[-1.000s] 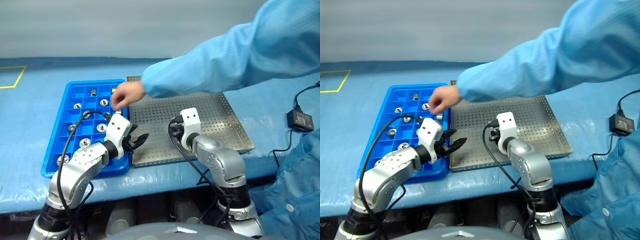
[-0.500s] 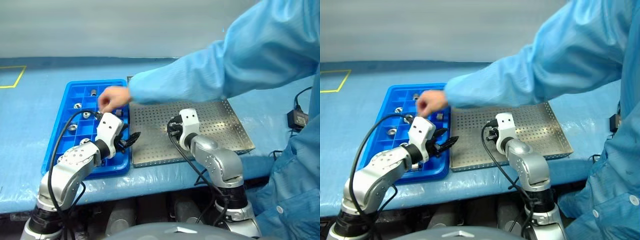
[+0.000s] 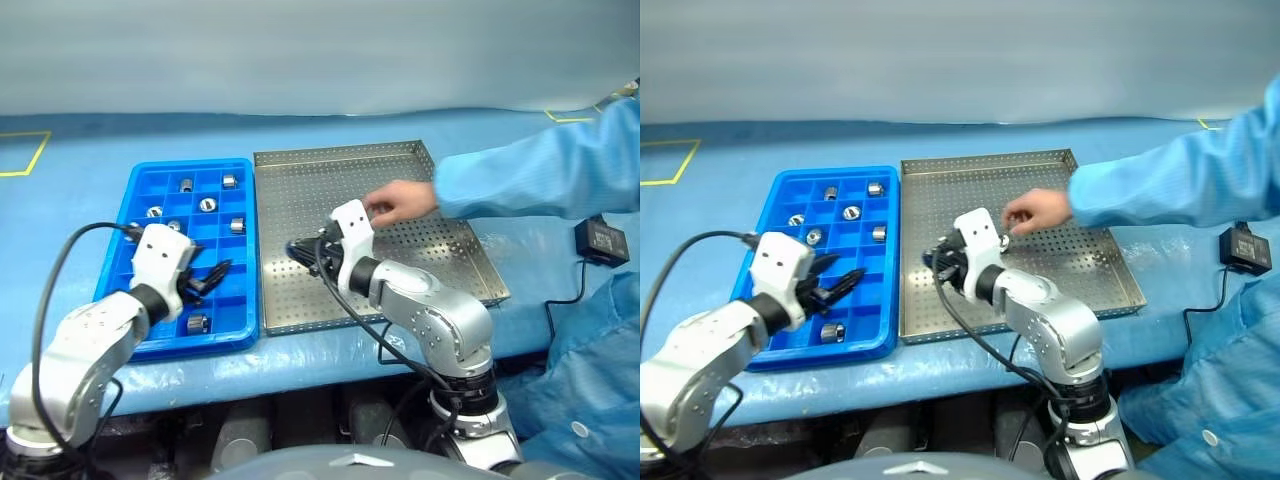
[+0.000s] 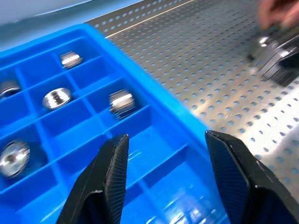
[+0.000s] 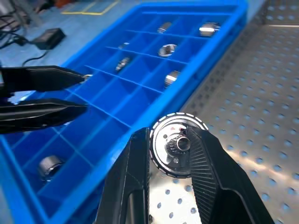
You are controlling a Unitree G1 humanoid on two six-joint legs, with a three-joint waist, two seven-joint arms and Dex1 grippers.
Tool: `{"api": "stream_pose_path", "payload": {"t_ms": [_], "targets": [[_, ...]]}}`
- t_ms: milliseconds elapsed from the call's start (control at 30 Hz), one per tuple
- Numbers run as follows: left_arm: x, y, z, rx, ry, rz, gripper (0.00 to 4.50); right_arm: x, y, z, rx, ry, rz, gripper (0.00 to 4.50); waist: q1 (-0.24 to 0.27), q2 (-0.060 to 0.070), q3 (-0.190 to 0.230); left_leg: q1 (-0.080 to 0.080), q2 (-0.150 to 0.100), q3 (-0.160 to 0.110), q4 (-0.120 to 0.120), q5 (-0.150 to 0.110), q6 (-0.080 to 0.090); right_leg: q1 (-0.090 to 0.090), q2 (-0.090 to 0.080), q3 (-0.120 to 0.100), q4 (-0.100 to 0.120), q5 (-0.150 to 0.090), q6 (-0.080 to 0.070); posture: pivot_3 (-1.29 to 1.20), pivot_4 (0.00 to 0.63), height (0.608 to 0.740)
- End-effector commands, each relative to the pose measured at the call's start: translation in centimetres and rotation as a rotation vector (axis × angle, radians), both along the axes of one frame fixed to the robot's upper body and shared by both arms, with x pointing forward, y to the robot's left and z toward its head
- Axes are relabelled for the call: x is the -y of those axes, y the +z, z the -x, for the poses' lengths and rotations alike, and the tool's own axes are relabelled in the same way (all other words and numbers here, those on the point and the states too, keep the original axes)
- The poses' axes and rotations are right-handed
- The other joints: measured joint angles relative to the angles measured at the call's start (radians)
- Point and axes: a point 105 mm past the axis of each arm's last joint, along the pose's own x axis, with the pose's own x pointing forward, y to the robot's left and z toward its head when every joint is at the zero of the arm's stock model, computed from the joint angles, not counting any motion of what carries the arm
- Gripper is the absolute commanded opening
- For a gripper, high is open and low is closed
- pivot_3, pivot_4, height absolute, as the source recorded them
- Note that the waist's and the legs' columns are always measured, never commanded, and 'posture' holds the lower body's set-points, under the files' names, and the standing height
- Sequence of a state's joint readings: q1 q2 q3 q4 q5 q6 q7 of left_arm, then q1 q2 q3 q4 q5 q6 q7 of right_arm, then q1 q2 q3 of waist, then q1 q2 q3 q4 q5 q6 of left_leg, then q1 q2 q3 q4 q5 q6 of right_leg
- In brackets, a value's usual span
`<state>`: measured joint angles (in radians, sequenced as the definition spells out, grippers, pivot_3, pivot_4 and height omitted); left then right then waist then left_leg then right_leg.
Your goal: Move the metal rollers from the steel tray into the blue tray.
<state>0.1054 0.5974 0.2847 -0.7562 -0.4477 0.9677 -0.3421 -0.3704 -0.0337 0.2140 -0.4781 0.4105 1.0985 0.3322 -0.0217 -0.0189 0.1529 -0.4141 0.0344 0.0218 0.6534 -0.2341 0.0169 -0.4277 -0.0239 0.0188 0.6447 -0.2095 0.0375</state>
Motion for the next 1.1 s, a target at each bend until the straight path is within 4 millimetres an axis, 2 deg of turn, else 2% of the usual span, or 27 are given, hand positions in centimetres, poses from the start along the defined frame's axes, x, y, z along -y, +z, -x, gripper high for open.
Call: {"api": "stream_pose_path", "payload": {"t_ms": [33,267,333,467,633,667,700,800,933,1033,1100], "targets": [[-0.9,1.4,0.5,0.055,0.055,-0.042,2.84,-2.1,1.6,0.4,0.052,0.085,-0.037,0.83,0.010,0.000,0.000,0.000,0.000,0.000,0.000,0.000,0.000,0.000,0.000,0.000,0.000,0.000,0.000,0.12,0.150,0.740],[-0.8,0.9,1.6,0.047,0.109,-0.017,2.84,-5.6,1.2,0.9,0.042,0.199,-0.015,0.83,0.038,0.000,0.000,0.000,0.000,0.000,0.000,0.000,0.000,0.000,0.000,0.000,0.000,0.001,-0.003,0.18,0.150,0.740],[-0.9,0.8,1.8,0.046,0.118,-0.015,2.84,-6.2,0.2,1.0,0.017,0.224,0.009,0.83,0.045,-0.001,0.000,0.000,0.000,0.000,0.000,0.000,0.000,0.000,-0.001,-0.001,0.000,0.001,-0.004,0.20,0.150,0.740],[-0.9,0.7,2.0,0.044,0.130,-0.011,2.84,-6.3,-2.0,0.5,-0.036,0.220,0.063,0.83,0.059,-0.001,0.000,0.000,0.000,0.000,0.000,0.000,0.000,0.000,-0.001,-0.002,0.000,0.001,-0.004,0.22,0.150,0.740],[-0.6,0.6,2.1,0.045,0.122,0.000,2.84,-5.9,-2.7,0.0,-0.053,0.194,0.080,0.83,0.067,-0.001,0.000,0.000,0.000,0.000,0.000,0.000,0.000,0.000,-0.001,-0.002,0.000,0.001,-0.004,0.22,0.150,0.740],[-0.4,0.6,2.1,0.045,0.113,0.007,2.84,-5.7,-2.5,-0.2,-0.037,0.184,0.081,1.59,0.067,-0.001,0.000,0.000,0.000,0.000,0.000,0.000,0.000,0.000,-0.001,-0.002,0.000,0.001,-0.005,0.22,0.150,0.740],[-0.1,0.6,2.0,0.044,0.104,0.013,2.84,-5.6,-2.2,-0.3,-0.016,0.174,0.074,1.87,0.067,-0.001,0.000,0.000,0.000,-0.001,0.000,0.000,0.000,0.000,-0.001,-0.002,0.000,0.001,-0.005,0.21,0.150,0.740],[0.6,0.5,1.7,0.046,0.070,0.034,2.84,-4.7,-0.8,-0.7,0.050,0.126,0.033,2.82,0.068,-0.001,0.000,0.000,0.000,-0.001,0.000,0.000,0.000,0.000,-0.001,-0.003,-0.001,0.000,-0.003,0.19,0.150,0.740],[2.9,0.6,0.6,0.060,-0.006,0.106,2.84,-1.2,0.8,-2.7,0.103,-0.059,-0.003,2.82,0.068,-0.001,0.000,-0.001,-0.001,-0.001,0.000,0.000,0.000,0.001,-0.002,-0.003,-0.001,0.000,-0.003,0.14,0.150,0.740],[5.7,0.5,-0.2,0.062,-0.114,0.162,2.84,2.2,0.4,-4.4,0.094,-0.262,0.005,2.82,0.064,-0.001,-0.001,-0.001,-0.005,-0.001,0.001,0.000,0.000,0.001,-0.002,-0.003,-0.001,0.000,-0.003,0.09,0.150,0.740],[6.7,0.5,-0.6,0.062,-0.151,0.184,2.84,3.9,-0.2,-5.2,0.070,-0.386,0.024,2.82,0.058,-0.002,-0.001,0.000,-0.006,-0.001,0.001,0.000,0.000,0.001,-0.002,-0.003,-0.001,0.000,-0.004,0.09,0.150,0.740]]}}
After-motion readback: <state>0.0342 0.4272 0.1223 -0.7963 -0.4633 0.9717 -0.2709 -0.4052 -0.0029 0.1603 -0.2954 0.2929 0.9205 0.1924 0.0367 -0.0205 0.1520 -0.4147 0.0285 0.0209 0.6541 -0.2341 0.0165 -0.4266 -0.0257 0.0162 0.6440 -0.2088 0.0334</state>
